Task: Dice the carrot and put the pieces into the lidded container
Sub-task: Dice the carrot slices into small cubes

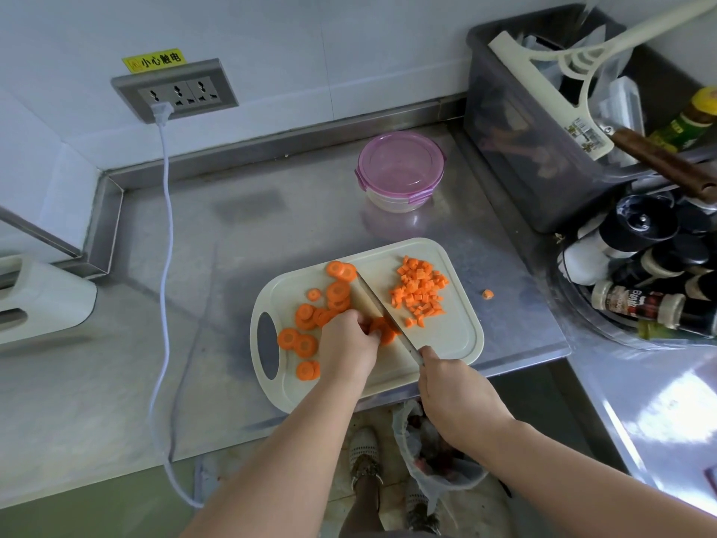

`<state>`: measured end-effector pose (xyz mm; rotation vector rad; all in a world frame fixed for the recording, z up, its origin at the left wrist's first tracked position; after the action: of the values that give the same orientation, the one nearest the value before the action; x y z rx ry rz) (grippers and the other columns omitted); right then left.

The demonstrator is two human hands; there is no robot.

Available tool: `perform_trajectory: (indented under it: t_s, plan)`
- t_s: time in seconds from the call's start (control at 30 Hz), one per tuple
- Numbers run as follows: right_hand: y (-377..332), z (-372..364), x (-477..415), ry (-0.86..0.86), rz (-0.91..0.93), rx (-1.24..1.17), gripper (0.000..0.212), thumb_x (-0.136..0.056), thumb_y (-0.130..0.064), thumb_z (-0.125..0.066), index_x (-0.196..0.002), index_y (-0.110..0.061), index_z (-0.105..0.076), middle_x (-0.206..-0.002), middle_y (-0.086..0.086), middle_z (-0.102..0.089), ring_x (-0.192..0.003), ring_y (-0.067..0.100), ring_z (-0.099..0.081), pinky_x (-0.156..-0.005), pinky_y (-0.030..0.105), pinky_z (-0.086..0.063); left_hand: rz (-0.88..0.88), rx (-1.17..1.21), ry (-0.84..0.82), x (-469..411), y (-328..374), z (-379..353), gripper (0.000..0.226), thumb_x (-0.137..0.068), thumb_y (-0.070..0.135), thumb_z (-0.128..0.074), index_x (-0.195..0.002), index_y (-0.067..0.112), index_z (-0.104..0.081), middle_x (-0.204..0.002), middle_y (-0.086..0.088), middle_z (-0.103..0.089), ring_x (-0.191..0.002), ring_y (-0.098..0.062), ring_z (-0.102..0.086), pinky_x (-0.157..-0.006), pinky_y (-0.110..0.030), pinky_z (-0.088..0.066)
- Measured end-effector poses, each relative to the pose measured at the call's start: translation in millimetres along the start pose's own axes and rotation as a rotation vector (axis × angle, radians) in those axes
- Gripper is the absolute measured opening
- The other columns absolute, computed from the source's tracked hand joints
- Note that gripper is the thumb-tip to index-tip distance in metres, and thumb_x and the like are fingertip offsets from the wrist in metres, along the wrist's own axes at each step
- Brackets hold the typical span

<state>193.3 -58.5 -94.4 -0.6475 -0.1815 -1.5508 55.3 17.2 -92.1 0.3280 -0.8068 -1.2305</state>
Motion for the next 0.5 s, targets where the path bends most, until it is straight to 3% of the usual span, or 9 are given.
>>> perform_trajectory:
  t_s: [0.17, 0.23, 0.4, 0.5]
  plan:
    - [0.1, -6.2, -1.2, -0.056, -0.003, 0.036, 0.030, -0.094, -0.005, -0.039, -0.123, -0.011, -0.037, -0.077, 0.001, -0.048, -0.067, 0.021, -0.049, -0.059, 0.033, -0.039, -0.019, -0.021, -0.004, 0.1, 3.2, 1.0, 0.016, -0.089, 0.019, -0.064, -0.100, 0.010, -0.068, -0.101, -0.004, -0.070, -0.098, -0.021, -0.063, -0.080, -0.028, -0.048]
    - [0.9, -6.0, -1.8, -0.055, -0.010, 0.027, 0.031, -0.094, -0.005, -0.039, -0.124, -0.011, -0.037, -0.080, 0.002, -0.051, -0.063, 0.019, -0.049, -0.059, 0.033, -0.041, -0.015, -0.031, -0.007, -0.2, 2.7, 0.2, 0.015, -0.088, 0.019, -0.064, -0.100, 0.010, -0.068, -0.101, -0.003, -0.071, -0.098, -0.020, -0.063, -0.080, -0.027, -0.048]
    - [7.7, 1.6, 2.6, -0.002, -0.059, -0.132, 0.025, -0.099, -0.015, -0.034, -0.123, -0.016, -0.042, -0.087, 0.006, -0.065, -0.079, 0.026, -0.064, -0.069, 0.041, -0.055, -0.015, 0.019, 0.006, 2.3, 1.3, 0.9, 0.016, -0.089, 0.020, -0.064, -0.101, 0.011, -0.068, -0.102, -0.001, -0.070, -0.098, -0.018, -0.063, -0.077, -0.023, -0.044]
    - [7.4, 13.6, 9.5, 0.083, -0.019, -0.155, 0.024, -0.102, -0.022, -0.030, -0.123, -0.018, -0.042, -0.079, 0.005, -0.062, -0.070, 0.025, -0.061, -0.060, 0.038, -0.050, -0.022, 0.025, 0.009, 4.5, 2.3, 1.9, 0.017, -0.089, 0.022, -0.064, -0.101, 0.010, -0.069, -0.102, -0.002, -0.070, -0.098, -0.018, -0.063, -0.075, -0.021, -0.040]
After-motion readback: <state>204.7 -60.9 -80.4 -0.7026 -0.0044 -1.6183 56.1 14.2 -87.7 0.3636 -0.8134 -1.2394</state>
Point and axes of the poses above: each hand's wrist, its own x-axis away from the middle knuckle, its own z-axis out of the back of the hand, y = z × x, the point moved 10 cm from there along -x, towards the middle knuckle
